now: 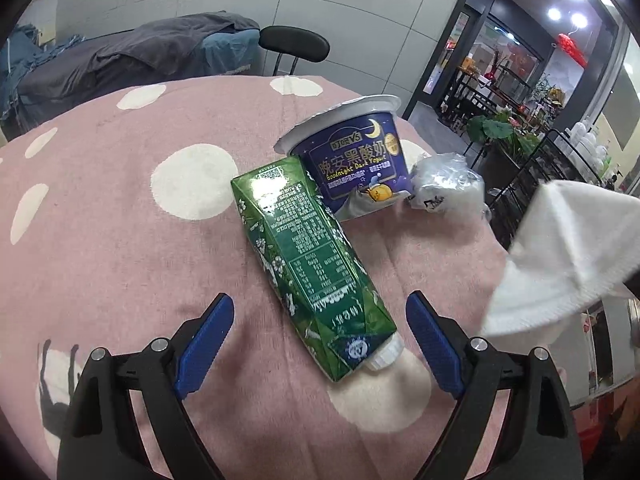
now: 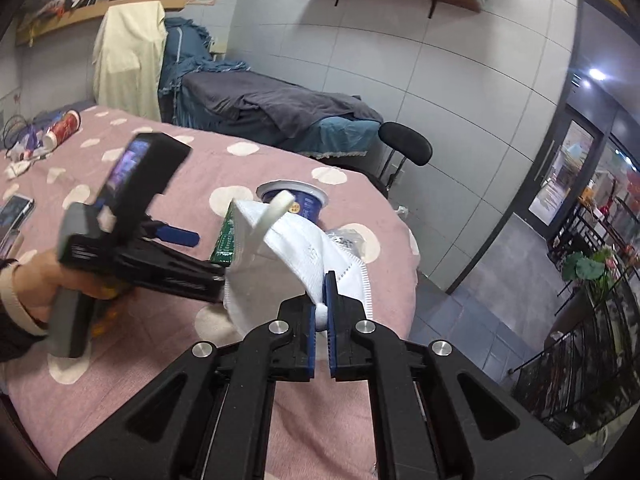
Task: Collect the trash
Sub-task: 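Grasp the white face mask with the right tool while the left tool grasps the green carton, then carry the white face mask into the bin and open the right tool while the left tool carries the carton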
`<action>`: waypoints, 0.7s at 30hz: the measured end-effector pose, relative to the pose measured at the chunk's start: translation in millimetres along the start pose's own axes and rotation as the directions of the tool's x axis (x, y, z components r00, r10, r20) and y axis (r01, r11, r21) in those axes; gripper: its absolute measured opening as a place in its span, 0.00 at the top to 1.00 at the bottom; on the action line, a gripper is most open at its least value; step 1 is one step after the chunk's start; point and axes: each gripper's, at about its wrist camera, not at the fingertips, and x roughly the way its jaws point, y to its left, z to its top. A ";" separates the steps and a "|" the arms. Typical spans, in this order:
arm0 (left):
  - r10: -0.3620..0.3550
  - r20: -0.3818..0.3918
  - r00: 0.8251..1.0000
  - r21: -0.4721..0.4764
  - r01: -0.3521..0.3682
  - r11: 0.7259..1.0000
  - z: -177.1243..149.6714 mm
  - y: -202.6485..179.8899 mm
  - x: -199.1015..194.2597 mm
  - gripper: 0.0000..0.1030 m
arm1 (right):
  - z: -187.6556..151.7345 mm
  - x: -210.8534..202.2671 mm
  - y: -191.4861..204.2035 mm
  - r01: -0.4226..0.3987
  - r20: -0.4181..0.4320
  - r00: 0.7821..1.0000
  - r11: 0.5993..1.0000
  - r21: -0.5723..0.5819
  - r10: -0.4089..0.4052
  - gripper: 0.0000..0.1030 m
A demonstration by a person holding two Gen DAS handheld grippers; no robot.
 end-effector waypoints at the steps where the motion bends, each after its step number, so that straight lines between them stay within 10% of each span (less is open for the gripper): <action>1: 0.014 -0.014 1.000 -0.018 -0.015 1.000 2.4 -0.2 5.6 0.24 | -1.6 -2.4 -0.5 0.007 0.002 1.000 1.000 0.009 -0.007 0.95; 12: 0.024 -0.036 0.999 -0.130 -0.028 0.991 3.0 3.0 11.1 0.50 | -23.3 -18.1 -9.2 0.034 -0.002 0.999 0.990 0.137 -0.034 0.95; 21: -0.022 0.046 0.999 -0.172 0.030 0.985 -26.0 17.6 -33.7 0.51 | -33.2 -27.7 -11.6 0.031 0.005 0.999 0.982 0.184 -0.032 0.95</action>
